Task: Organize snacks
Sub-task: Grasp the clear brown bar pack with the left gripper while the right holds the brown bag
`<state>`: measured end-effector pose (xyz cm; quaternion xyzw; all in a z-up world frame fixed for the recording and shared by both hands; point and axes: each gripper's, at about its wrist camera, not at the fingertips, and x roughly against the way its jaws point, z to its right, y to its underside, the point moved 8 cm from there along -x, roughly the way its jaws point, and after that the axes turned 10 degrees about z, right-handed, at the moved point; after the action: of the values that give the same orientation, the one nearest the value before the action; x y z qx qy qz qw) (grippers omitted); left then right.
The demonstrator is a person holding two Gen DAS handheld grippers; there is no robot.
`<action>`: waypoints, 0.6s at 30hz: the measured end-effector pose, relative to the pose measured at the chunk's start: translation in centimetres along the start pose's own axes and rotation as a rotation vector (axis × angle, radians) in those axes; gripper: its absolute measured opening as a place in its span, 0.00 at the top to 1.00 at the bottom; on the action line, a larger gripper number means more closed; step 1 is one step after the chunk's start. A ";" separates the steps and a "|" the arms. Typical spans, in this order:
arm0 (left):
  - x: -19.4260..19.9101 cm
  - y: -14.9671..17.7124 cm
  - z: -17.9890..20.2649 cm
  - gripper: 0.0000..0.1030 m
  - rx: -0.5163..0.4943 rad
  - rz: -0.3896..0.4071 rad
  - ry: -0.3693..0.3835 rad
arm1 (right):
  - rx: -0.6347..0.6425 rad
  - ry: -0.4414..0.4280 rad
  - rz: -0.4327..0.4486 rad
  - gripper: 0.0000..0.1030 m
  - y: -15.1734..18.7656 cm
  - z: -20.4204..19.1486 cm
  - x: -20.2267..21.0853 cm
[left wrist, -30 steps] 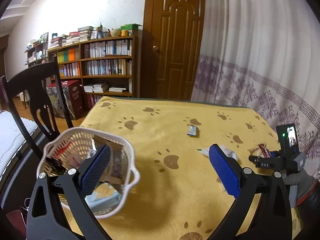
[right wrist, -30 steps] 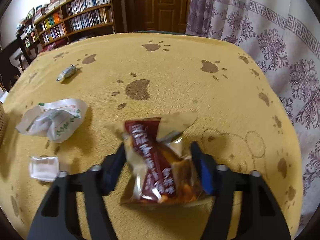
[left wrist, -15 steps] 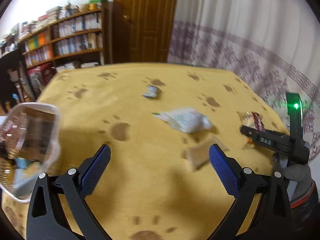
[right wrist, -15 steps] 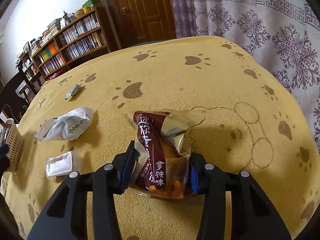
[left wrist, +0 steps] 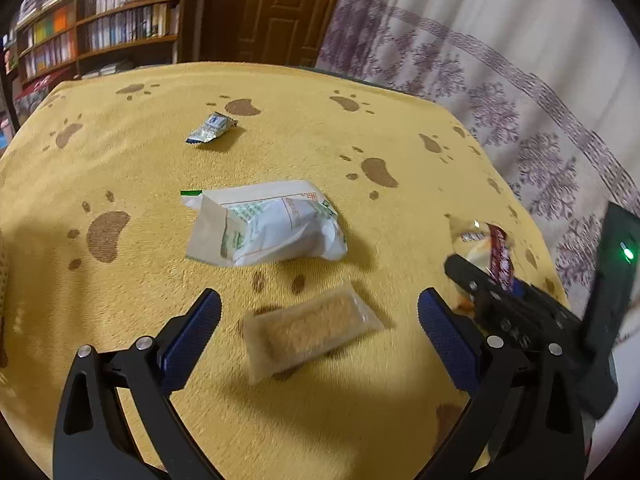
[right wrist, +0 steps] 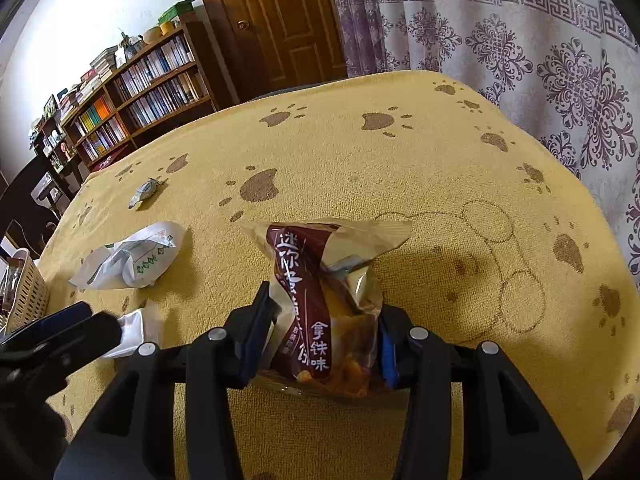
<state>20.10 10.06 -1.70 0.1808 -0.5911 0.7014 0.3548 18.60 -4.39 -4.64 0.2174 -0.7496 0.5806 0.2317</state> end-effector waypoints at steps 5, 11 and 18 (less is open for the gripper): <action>-1.3 0.4 0.1 0.03 -0.004 -0.029 -0.035 | -0.012 -0.004 0.001 0.55 -0.1 0.1 -0.1; -1.9 0.9 -0.4 0.03 -0.047 -0.026 -0.091 | -0.023 -0.002 0.005 0.55 -0.1 0.2 0.0; -1.7 1.3 -0.4 0.25 -0.152 -0.004 -0.158 | -0.023 -0.003 0.005 0.55 -0.1 0.2 0.0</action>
<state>20.42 9.85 -3.84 0.2094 -0.6684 0.6374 0.3210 18.59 -4.59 -4.61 0.2138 -0.7572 0.5722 0.2316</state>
